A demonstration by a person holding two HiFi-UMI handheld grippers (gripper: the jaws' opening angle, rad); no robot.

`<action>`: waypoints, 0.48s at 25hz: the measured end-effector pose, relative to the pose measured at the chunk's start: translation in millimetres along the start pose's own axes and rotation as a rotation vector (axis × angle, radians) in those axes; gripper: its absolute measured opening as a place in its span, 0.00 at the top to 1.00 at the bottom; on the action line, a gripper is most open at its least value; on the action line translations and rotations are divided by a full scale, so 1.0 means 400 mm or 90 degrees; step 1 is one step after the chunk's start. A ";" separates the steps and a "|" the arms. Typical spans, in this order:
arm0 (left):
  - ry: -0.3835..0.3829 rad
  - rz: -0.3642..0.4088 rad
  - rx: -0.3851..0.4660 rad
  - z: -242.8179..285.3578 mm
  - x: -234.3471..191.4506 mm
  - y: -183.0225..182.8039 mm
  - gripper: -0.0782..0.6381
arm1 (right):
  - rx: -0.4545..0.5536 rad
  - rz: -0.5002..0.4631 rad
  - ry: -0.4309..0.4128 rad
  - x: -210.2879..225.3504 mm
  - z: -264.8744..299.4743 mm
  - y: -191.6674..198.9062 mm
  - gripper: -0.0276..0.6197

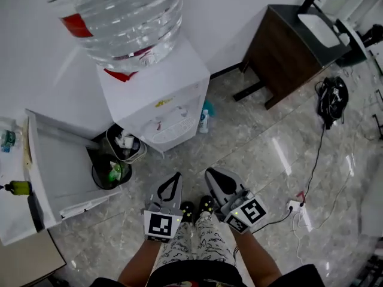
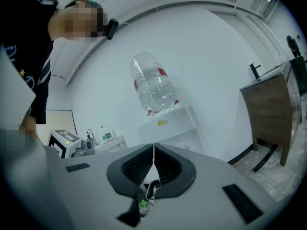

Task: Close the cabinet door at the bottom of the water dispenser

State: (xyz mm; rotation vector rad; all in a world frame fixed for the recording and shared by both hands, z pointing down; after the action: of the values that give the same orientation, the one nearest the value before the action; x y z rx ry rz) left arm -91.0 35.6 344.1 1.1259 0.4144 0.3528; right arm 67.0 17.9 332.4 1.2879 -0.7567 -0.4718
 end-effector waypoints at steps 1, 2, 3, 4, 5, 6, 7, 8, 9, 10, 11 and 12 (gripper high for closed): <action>0.013 0.016 -0.001 -0.038 0.016 -0.035 0.90 | 0.004 0.006 -0.005 -0.026 -0.015 -0.038 0.93; 0.022 0.016 0.006 -0.070 0.031 -0.069 0.90 | 0.008 0.005 -0.013 -0.047 -0.029 -0.076 0.93; 0.030 0.006 0.019 -0.095 0.041 -0.103 0.90 | 0.012 -0.006 -0.022 -0.065 -0.038 -0.115 0.93; 0.038 -0.004 0.037 -0.115 0.047 -0.136 0.90 | 0.021 -0.020 -0.030 -0.082 -0.041 -0.154 0.93; 0.048 -0.005 0.055 -0.135 0.050 -0.167 0.90 | 0.034 -0.031 -0.037 -0.100 -0.041 -0.190 0.93; 0.057 0.005 0.071 -0.157 0.052 -0.193 0.90 | 0.044 -0.038 -0.042 -0.120 -0.041 -0.219 0.93; 0.061 0.016 0.080 -0.182 0.053 -0.213 0.90 | 0.049 -0.039 -0.045 -0.140 -0.043 -0.238 0.93; 0.060 0.020 0.083 -0.207 0.053 -0.227 0.90 | 0.050 -0.038 -0.048 -0.161 -0.049 -0.253 0.93; 0.056 0.011 0.083 -0.231 0.053 -0.239 0.90 | 0.050 -0.039 -0.055 -0.182 -0.055 -0.267 0.93; 0.053 -0.006 0.087 -0.253 0.053 -0.248 0.90 | 0.048 -0.044 -0.064 -0.202 -0.061 -0.283 0.93; 0.052 -0.023 0.094 -0.270 0.053 -0.257 0.90 | 0.047 -0.053 -0.073 -0.218 -0.066 -0.300 0.93; 0.053 -0.033 0.101 -0.283 0.053 -0.266 0.90 | 0.045 -0.067 -0.082 -0.230 -0.069 -0.318 0.93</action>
State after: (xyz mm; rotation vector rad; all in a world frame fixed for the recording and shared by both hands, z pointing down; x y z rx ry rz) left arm -121.2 93.4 201.6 1.2559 0.5513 0.3259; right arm 36.8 70.4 184.9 1.3780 -0.8221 -0.6213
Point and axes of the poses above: the fingertips, and each gripper's own axes: z forward along the fingers, x to its right, y out of its underside, the point moved 7 cm from there along -z, backward along the fingers, and after that the axes turned 10 degrees about -z, right-handed, at the moved point
